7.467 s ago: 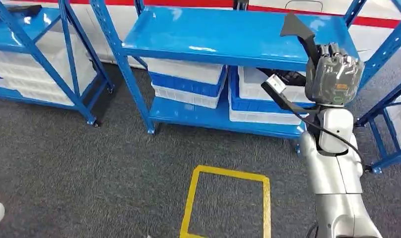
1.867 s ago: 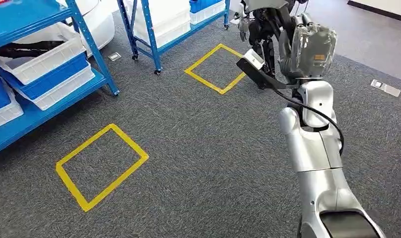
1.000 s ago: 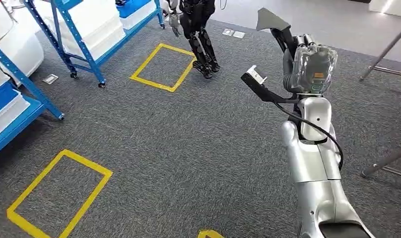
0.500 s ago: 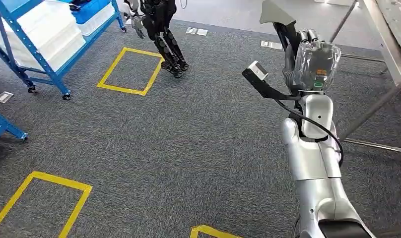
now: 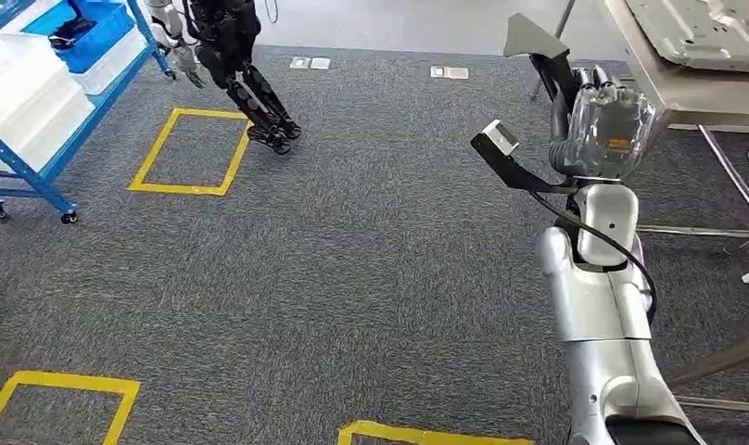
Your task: Take the parts from the cabinet and place them on the table.
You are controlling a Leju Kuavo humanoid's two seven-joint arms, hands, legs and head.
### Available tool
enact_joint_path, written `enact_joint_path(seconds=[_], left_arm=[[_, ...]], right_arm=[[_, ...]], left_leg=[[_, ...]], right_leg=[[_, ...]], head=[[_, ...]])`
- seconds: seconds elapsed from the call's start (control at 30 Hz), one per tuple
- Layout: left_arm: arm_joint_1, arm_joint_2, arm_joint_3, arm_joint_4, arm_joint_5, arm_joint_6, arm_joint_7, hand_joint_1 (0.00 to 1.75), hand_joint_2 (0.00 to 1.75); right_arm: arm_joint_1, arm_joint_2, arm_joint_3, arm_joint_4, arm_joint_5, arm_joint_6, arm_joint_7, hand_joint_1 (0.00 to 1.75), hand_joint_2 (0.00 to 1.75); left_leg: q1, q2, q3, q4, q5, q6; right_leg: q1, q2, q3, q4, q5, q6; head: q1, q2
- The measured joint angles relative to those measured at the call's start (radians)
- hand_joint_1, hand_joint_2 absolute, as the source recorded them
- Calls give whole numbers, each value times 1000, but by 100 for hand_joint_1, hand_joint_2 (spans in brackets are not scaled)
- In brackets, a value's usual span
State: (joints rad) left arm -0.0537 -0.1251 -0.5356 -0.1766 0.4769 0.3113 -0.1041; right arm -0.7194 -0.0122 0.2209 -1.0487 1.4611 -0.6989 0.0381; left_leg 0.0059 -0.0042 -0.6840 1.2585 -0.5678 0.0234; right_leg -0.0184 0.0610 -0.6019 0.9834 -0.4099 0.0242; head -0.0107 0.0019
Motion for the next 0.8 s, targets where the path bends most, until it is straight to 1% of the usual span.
enact_joint_path(seconds=[0.1, 0.13, 0.17, 0.2, 0.23, 0.27, 0.3, 0.33, 0.37, 0.4, 0.43, 0.47, 0.5, 0.53, 0.57, 0.6, 0.63, 0.67, 0.7, 0.73, 0.77, 0.8], left_arm=[[0, 0, 0, 0, 0, 0, 0, 0, 175], [0, 0, 0, 0, 0, -1, 0, 0, 175], [1, 0, 4, 0, 0, -4, 0, 0, 175], [1, 0, 6, 0, 0, -6, -1, 0, 175], [2, 1, 11, 0, -5, -17, -4, 0, 175], [3, 1, 13, 0, -8, -23, -6, 0, 175], [2, 3, 13, 0, -11, -33, -6, 0, 175], [1, 2, 13, 0, -19, -41, -6, 0, 175], [1, 3, 13, 0, -19, -42, -5, 0, 175], [3, 3, 13, 0, -19, -42, -5, 0, 175], [4, 4, 13, 0, -19, -43, -5, 0, 175], [4, 5, 13, 1, -19, -45, -3, 0, 175], [4, 6, 13, 2, -20, -47, -3, 0, 175], [4, 8, 13, 2, -20, -49, -3, 0, 175], [3, 8, 13, 2, -21, -53, -4, 0, 175], [3, 8, 13, 2, -20, -58, -7, 0, 175], [3, 11, 13, 2, -19, -67, -14, 0, 175], [3, 14, 13, 2, -16, -83, -27, 0, 175], [4, 19, 13, 3, -11, -92, -39, 0, 175], [4, 19, 14, 3, -6, -92, -47, 0, 175], [3, 19, 15, 3, -1, -91, -57, 0, 175], [2, 19, 15, 3, 0, -90, -63, 0, 175]], right_arm=[[0, 0, 0, 0, 0, 0, 0, 175, 175], [0, 0, 0, 0, 0, 0, 0, 175, 175], [0, -2, -1, 0, 0, 0, 0, 175, 175], [0, -3, -2, -1, 2, 0, 1, 175, 175], [-1, -7, -7, -8, 6, 0, 6, 175, 175], [0, -11, -8, -12, 11, 0, 8, 175, 175], [10, -29, -17, -22, 18, 0, 16, 175, 175], [15, -44, -29, -34, 21, 0, 24, 175, 175], [15, -46, -32, -36, 22, 0, 24, 175, 175], [16, -48, -34, -39, 23, 0, 24, 175, 175], [19, -50, -34, -39, 23, 1, 25, 175, 175], [25, -52, -35, -39, 24, 3, 28, 175, 175], [31, -55, -37, -39, 26, 8, 32, 175, 175], [35, -57, -40, -40, 26, 10, 36, 175, 175], [37, -61, -43, -44, 27, 11, 40, 175, 175], [37, -64, -48, -49, 28, 13, 41, 175, 175], [37, -67, -53, -55, 29, 15, 42, 175, 175], [36, -69, -57, -60, 29, 18, 42, 175, 175], [41, -72, -61, -63, 30, 18, 42, 175, 175], [48, -77, -67, -63, 30, 18, 42, 175, 175], [54, -82, -74, -66, 30, 18, 40, 175, 175], [56, -85, -78, -69, 30, 17, 39, 175, 175]], left_leg=[[0, 0, 0, 0, 0, 0], [0, 0, 4, -9, 6, 0], [0, -6, 34, -71, 41, 4], [0, -15, 57, -118, 65, 7], [4, -90, 117, -239, 94, 15], [1, -73, 123, -248, 91, 13], [-6, -55, 122, -250, 96, 20], [1, -28, 129, -269, 110, 36], [0, -18, 128, -269, 111, 40], [-3, -2, 127, -269, 111, 41], [-5, 13, 125, -269, 111, 41], [-5, 28, 124, -269, 110, 41], [-5, 41, 124, -269, 110, 40], [-5, 53, 124, -268, 109, 40], [-5, 63, 125, -268, 108, 39], [-5, 74, 125, -267, 107, 36], [-12, 80, 128, -265, 104, 31], [-20, 89, 125, -261, 98, 23], [-22, 97, 128, -261, 98, 22], [-20, 105, 130, -261, 97, 20], [-18, 117, 131, -263, 96, 17], [-15, 124, 129, -260, 91, 10]], right_leg=[[0, 0, 0, 0, 0, 0], [0, 2, 0, 0, 0, 0], [0, 11, 1, 1, 0, 0], [0, 16, 1, 2, 0, 1], [7, 34, -4, 6, 2, 3], [2, 48, -14, 6, 8, 13], [-6, 70, -21, 1, 18, 27], [3, -7, -48, 38, -6, 25], [3, -32, -77, 100, -37, 21], [2, -42, -118, 188, -72, 18], [2, -46, -158, 272, -100, 18], [0, -48, -186, 333, -116, 23], [-2, -50, -184, 332, -110, 30], [-5, -54, -154, 284, -91, 40], [-7, -62, -107, 199, -61, 50], [-9, -82, -49, 96, -30, 58], [-7, -147, -2, 16, -18, 57], [2, -142, 8, 10, -15, 45], [0, -124, 3, 10, -13, 35], [0, -116, 1, 10, -13, 34], [4, -104, -2, 10, -12, 27], [-2, -94, 0, 6, -7, 18]], head=[[0, 0], [0, 0], [0, 0], [0, 0], [1, 0], [-1, 0], [1, 0], [4, 0], [6, 0], [8, 0], [6, 0], [8, 0], [7, 0], [8, 0], [8, 0], [8, 0], [9, 0], [10, 0], [2, 0], [1, 0], [3, 0], [2, 0]])
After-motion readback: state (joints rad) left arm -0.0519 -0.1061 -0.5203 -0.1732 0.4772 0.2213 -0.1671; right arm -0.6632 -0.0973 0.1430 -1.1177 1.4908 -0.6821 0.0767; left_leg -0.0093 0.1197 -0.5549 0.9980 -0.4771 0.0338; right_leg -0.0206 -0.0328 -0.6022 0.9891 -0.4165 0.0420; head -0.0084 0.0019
